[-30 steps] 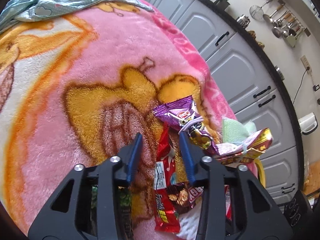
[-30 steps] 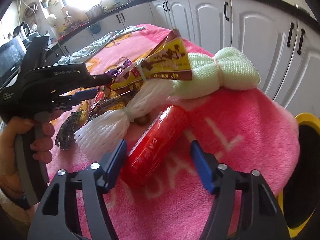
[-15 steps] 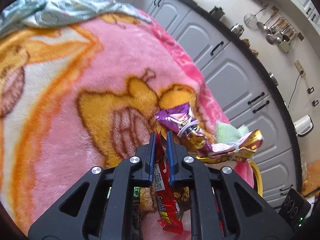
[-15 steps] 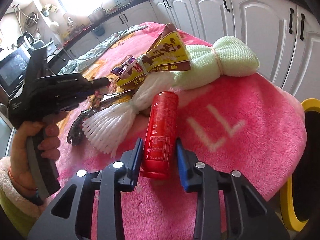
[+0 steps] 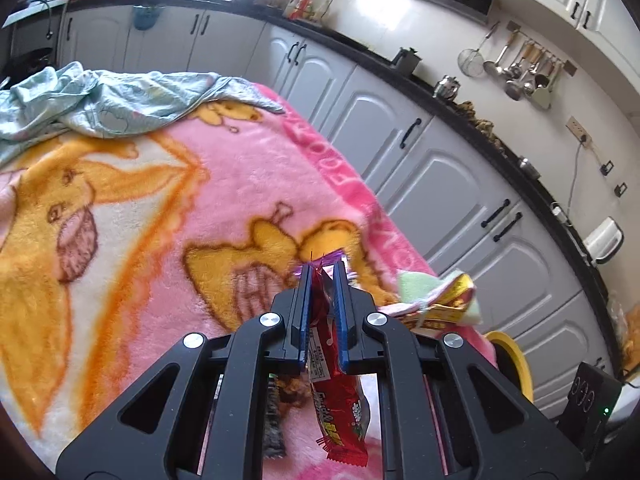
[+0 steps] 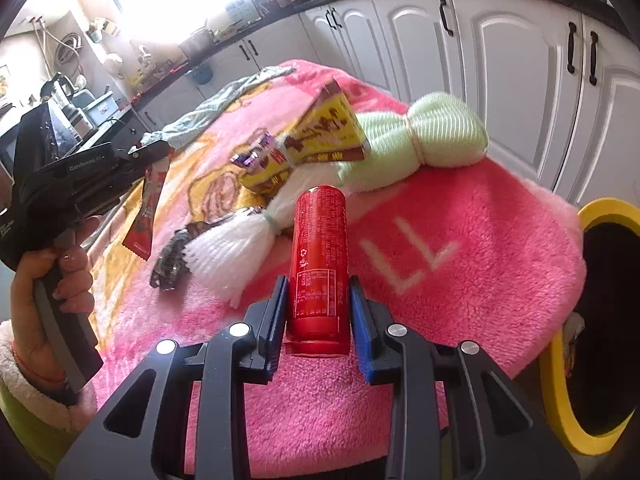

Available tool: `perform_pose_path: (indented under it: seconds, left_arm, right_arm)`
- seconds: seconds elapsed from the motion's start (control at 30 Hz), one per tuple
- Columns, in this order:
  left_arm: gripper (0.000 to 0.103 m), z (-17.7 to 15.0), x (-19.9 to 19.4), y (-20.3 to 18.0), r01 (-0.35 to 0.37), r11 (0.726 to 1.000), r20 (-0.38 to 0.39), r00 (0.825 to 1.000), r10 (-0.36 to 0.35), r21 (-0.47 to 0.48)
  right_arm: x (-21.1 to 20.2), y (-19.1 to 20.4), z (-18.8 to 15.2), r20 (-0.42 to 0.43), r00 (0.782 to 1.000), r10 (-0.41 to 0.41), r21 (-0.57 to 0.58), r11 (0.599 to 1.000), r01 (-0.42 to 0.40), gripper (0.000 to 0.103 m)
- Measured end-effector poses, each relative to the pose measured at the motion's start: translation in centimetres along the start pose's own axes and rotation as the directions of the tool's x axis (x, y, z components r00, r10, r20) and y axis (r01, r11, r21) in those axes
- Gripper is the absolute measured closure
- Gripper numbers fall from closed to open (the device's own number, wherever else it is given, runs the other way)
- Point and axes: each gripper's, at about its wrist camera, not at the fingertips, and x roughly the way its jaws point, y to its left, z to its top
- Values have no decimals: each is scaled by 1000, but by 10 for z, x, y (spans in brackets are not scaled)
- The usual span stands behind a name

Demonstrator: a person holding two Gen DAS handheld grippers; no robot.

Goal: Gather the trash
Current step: 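Carry the red wrapper and red tube over the yellow bin and release both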

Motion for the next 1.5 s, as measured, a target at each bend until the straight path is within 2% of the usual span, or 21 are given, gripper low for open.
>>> perform_pose_path:
  seconds: [0.53,0.93,1.5]
  left_arm:
    - [97,-9,-17,-66,99,989,10,995,-100,107]
    - [97,-23,-18,-117,161,966,-12,987,-162,204]
    - [97,-44,-13,-173,241,926,-53,970,-236,290]
  right_arm:
    - [-53,7,11,100,995,-4,-60,998,10,75]
    - [-90,-15,13,177,983,-47,-40,998,55,75]
    - [-137,-47,10,268,956,-122,-1,992,127,75]
